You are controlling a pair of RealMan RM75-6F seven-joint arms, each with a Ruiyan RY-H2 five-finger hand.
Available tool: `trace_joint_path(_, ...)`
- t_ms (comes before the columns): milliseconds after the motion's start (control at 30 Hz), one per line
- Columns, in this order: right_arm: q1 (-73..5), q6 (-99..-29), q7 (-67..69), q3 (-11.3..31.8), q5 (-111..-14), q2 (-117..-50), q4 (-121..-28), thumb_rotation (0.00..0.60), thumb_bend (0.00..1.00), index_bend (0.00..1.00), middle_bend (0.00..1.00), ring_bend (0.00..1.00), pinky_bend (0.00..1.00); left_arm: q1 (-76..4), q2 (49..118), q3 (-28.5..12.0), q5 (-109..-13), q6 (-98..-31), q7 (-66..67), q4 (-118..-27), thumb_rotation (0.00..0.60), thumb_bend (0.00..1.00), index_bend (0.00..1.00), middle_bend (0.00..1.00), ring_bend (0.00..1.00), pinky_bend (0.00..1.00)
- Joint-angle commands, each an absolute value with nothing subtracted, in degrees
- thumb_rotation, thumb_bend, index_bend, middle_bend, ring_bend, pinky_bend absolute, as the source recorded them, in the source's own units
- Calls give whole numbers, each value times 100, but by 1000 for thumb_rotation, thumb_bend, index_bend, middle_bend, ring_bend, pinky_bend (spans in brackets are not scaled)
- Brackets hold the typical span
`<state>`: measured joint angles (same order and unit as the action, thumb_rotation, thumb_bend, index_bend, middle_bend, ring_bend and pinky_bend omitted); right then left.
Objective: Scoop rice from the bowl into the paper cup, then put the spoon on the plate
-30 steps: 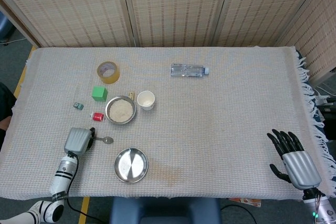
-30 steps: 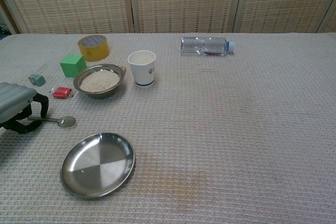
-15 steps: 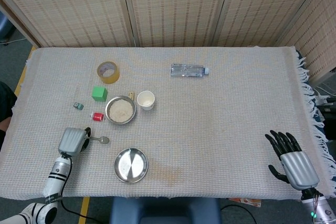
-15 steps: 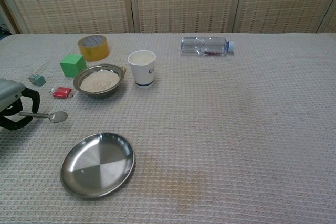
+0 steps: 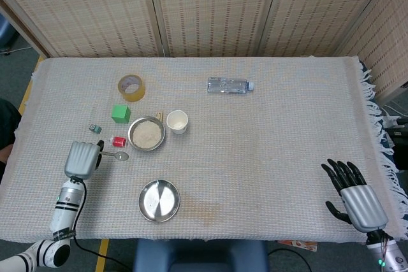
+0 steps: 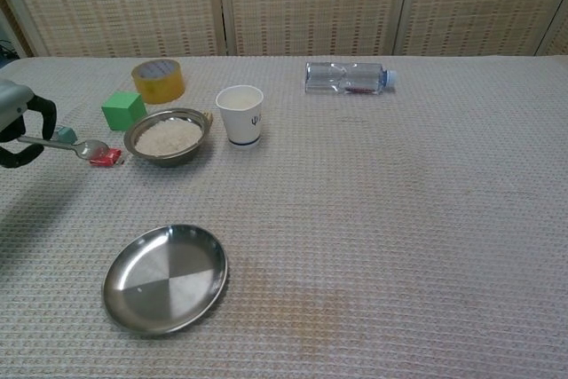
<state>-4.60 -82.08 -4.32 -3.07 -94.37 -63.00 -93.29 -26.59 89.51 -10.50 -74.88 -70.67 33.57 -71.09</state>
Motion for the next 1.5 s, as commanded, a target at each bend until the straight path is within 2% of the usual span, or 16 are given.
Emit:
trace_joint_path(33, -455, -8220, -432, -309, -9447, -6297, -9331, 600, 212, 0, 0, 0, 0, -2931, 8923, -1315, -7226, -7025, 3919, -7251, 600, 416, 709, 1000, 1000, 1000)
trace_joint_path(200, -452, -8226, -447, -319, -9470, -6298, -9331, 600, 212, 0, 0, 0, 0, -3295, 9103, -1634, -6658, -6737, 4548, -7017, 600, 416, 710, 1000, 1000, 1000)
trace_joint_path(367, -462, -8198, -437, -303, -9428, -6296, -9323, 600, 212, 0, 0, 0, 0, -3601, 9407, -1750, -6403, -6834, 5198, -6682, 600, 415, 711, 1000, 1000, 1000)
trace_joint_path(567, -484, -8156, -426, -290, -9396, -6287, -9323, 600, 212, 0, 0, 0, 0, -3857, 9840, -1585, -6540, -7168, 5903, -6207, 600, 416, 709, 1000, 1000, 1000)
trace_joint_path(933, -505, -8107, -231, -327, -9418, -6210, -9313, 600, 213, 0, 0, 0, 0, -4087, 10457, -1378, -6665, -7351, 6443, -5552, 600, 415, 707, 1000, 1000, 1000)
trace_joint_path(1333, -486, -8136, -197, -410, -9547, -6148, -9393, 600, 212, 0, 0, 0, 0, -4305, 11018, -1066, -7117, -7632, 7182, -4425, 600, 413, 702, 1000, 1000, 1000)
trace_joint_path(1500, -472, -8165, -160, -448, -9614, -6106, -9416, 600, 213, 0, 0, 0, 0, -4376, 11300, -1120, -7119, -7630, 7270, -3955, 600, 413, 701, 1000, 1000, 1000)
